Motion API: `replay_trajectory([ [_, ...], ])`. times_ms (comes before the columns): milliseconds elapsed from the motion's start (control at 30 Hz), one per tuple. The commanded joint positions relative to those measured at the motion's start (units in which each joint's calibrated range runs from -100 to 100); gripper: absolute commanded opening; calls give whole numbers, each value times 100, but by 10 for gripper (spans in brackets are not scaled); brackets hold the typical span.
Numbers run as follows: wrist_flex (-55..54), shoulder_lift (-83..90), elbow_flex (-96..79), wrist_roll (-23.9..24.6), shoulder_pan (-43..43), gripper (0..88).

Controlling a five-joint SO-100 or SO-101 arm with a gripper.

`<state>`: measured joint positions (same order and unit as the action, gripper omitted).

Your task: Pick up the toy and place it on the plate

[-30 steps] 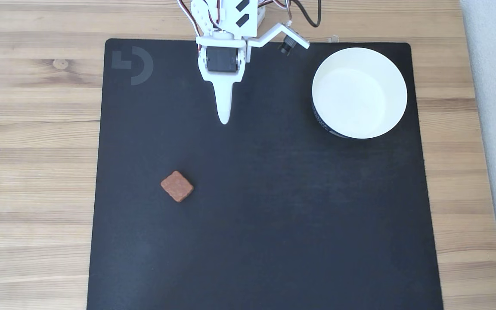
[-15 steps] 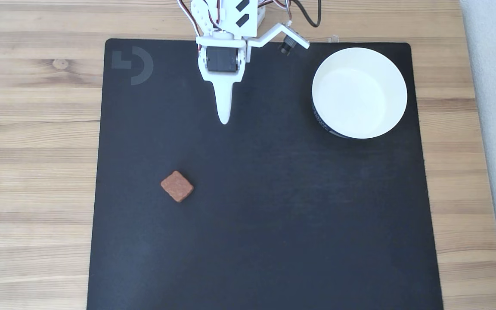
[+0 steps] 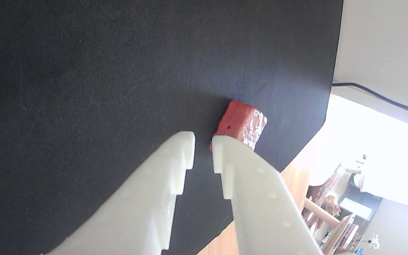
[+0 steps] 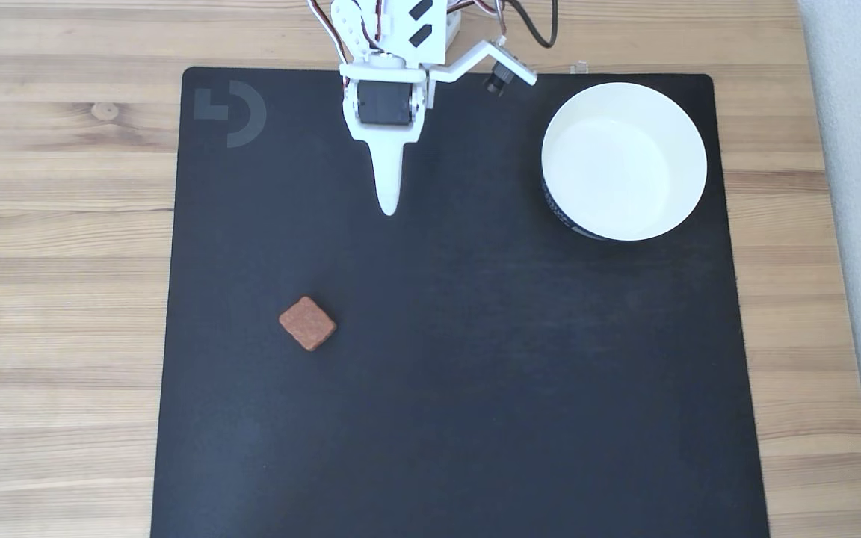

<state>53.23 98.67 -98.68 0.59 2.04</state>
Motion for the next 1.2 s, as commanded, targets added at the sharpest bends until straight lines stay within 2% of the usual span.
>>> replay_trajectory([
  [0, 37, 50, -60, -7, 43, 26],
  [1167, 37, 50, -69, -7, 51, 25],
])
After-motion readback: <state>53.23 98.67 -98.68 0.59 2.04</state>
